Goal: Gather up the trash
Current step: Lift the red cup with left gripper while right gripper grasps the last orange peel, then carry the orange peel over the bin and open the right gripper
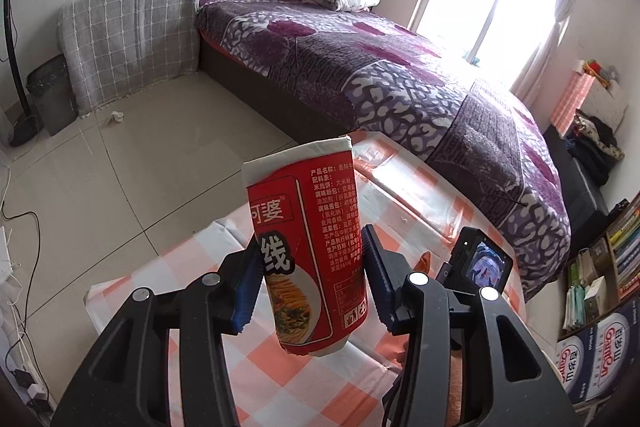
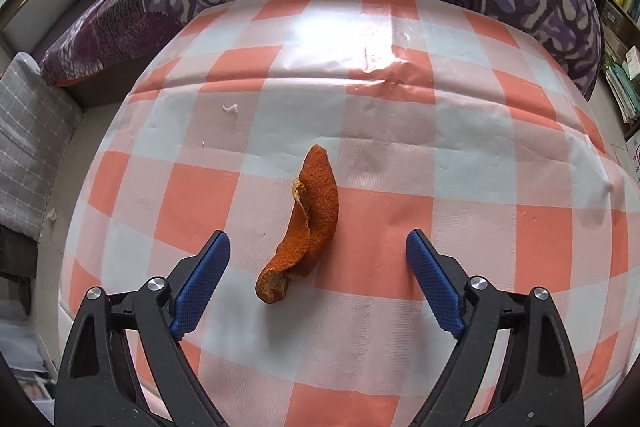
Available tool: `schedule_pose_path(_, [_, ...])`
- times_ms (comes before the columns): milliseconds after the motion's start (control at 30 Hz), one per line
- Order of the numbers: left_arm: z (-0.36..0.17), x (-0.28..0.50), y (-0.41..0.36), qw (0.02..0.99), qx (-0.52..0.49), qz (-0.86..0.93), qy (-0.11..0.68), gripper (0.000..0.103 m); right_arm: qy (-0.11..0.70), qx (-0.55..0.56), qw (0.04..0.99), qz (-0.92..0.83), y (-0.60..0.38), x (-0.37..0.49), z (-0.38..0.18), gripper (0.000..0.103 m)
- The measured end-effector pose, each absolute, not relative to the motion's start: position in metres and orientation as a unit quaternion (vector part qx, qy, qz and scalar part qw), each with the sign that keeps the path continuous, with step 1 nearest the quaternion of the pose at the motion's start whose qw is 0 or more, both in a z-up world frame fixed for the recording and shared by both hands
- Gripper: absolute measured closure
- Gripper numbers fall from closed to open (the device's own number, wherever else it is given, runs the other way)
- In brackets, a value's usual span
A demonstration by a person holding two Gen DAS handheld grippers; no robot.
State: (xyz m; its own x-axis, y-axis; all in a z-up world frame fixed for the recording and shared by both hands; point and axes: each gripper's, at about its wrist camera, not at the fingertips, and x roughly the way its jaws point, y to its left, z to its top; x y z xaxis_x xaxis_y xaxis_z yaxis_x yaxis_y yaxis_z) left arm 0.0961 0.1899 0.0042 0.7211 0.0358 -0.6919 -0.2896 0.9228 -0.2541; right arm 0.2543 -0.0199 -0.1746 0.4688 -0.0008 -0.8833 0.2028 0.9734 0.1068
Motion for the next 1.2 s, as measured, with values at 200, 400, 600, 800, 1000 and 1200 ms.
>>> schedule_pose_path(200, [0.002, 0.097, 0.195, 0.910, -0.171, 0.104, 0.363, 0.056, 0.501, 0.089, 0.860, -0.030, -0.018, 0.251, -0.174, 0.078])
schedule_pose_path(400, [-0.005, 0.098, 0.207, 0.904, -0.175, 0.122, 0.369, 0.056, 0.488, 0.067, 0.870, -0.012, -0.018, 0.243, -0.158, 0.081])
schedule_pose_path(600, [-0.004, 0.097, 0.211, 0.905, -0.181, 0.128, 0.363, 0.056, 0.456, 0.048, 0.889, 0.012, -0.014, 0.221, -0.121, 0.081])
schedule_pose_path(800, [-0.002, 0.094, 0.204, 0.909, -0.169, 0.131, 0.358, 0.056, 0.433, 0.036, 0.900, 0.023, -0.014, 0.196, -0.090, 0.081])
schedule_pose_path(1000, [-0.002, 0.092, 0.193, 0.913, -0.154, 0.128, 0.356, 0.056, 0.428, 0.028, 0.903, 0.020, -0.022, 0.174, -0.076, 0.081])
schedule_pose_path(1200, [-0.001, 0.091, 0.180, 0.917, -0.140, 0.117, 0.356, 0.056, 0.419, 0.030, 0.908, 0.011, -0.039, 0.153, -0.066, 0.081])
